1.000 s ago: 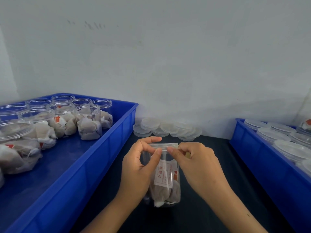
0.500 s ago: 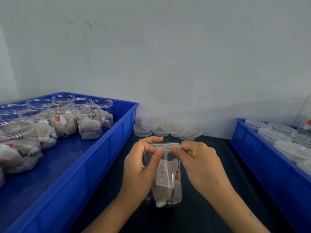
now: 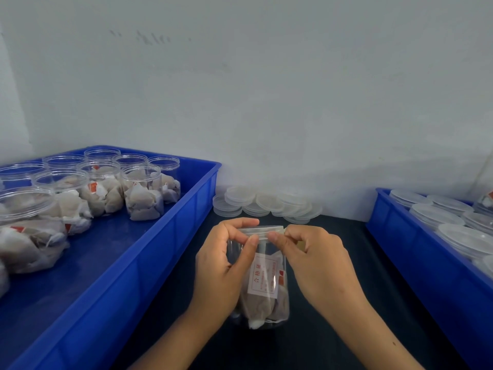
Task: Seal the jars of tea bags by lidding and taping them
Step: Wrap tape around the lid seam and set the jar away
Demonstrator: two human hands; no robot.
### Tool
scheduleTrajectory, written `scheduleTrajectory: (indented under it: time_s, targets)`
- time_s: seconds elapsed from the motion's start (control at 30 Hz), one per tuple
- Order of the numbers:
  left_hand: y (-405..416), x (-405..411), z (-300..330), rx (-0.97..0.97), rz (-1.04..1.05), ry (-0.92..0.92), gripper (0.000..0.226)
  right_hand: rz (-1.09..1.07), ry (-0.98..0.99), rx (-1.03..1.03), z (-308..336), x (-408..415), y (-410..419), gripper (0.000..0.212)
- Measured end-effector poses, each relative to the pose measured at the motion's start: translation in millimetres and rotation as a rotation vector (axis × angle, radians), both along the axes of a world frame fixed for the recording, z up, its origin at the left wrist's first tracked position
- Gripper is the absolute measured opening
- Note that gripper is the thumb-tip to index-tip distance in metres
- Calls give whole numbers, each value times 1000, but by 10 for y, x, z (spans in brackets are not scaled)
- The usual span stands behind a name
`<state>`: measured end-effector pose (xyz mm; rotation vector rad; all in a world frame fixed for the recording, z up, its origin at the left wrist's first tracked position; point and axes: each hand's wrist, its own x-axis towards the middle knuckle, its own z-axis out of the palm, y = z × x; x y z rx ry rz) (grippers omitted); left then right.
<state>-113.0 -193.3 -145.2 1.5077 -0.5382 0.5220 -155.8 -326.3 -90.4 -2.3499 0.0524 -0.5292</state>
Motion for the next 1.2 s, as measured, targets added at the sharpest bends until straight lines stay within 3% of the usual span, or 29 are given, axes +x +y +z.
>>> scheduleTrajectory:
  time_s: [0.4, 0.6, 0.73, 0.9, 1.07, 1.2]
  targets:
    - [-7, -2, -8, 35, 2, -43, 30, -7, 7, -14, 10, 6, -37, 38]
    - [-4, -6, 1, 29, -8, 21, 32, -10, -3, -40, 0, 20, -17, 32]
    - [9, 7, 6, -129, -75, 85, 32, -21, -9, -63, -15, 6, -12, 37]
    - [-20, 43, -38, -350, -159, 241, 48, -29, -8, -72, -10, -1, 3, 39]
    - [-141, -79, -77, -143, -124, 270, 33, -32, 5, -156, 0, -34, 56, 37]
    - [-121, -62, -9, -91, -105, 300, 66, 11, 29, -158, 40, -80, 58, 31]
